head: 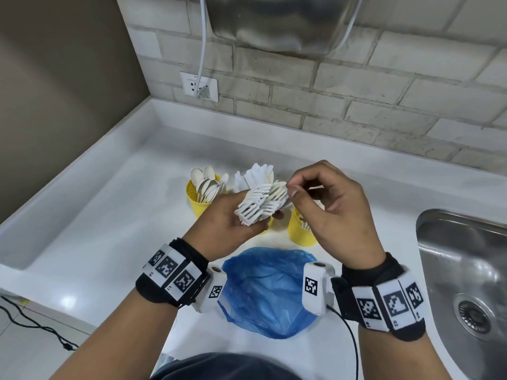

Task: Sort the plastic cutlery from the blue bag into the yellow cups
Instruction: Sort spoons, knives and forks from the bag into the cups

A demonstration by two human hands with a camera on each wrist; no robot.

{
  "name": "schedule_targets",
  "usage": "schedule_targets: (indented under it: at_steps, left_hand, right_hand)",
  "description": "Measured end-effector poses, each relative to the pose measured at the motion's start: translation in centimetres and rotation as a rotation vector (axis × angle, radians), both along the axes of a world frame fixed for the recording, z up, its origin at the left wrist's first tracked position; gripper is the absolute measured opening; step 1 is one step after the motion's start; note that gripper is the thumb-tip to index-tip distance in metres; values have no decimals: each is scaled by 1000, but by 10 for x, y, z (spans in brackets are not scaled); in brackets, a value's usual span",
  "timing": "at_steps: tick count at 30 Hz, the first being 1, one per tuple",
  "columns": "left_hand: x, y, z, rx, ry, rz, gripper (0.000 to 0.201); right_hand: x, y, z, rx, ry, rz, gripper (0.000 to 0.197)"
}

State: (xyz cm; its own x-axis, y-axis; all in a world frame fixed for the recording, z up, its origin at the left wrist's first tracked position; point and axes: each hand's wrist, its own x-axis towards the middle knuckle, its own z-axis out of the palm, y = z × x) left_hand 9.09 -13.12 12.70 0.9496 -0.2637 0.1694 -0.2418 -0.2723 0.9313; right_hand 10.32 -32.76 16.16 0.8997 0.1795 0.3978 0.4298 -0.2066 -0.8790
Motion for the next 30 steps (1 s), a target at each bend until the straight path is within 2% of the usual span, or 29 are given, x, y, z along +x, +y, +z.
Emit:
schedule_targets:
  at_steps: [4,8,12,20,24,30]
  left_hand:
    - [0,4,2,30,26,-39,27]
    - [-2,5,7,31,63,-70,27]
    - [-2,4,10,82,108,-110,28]
    - [-7,-2,17,59,191,-140,24]
    - [-5,0,14,84,200,-140,18]
    - [-6,1,14,109,189,-145,16]
  right_hand:
    - [3,-9,-1,26,135,121,11]
    - [6,-16,-1,-10,165,206,13]
    - [8,-20,-1,51,168,234,12]
    - [10,-20,-4,187,114,187,13]
    - [11,-17,-2,367,106,139,9]
    - [12,-23,8,654,151,101,16]
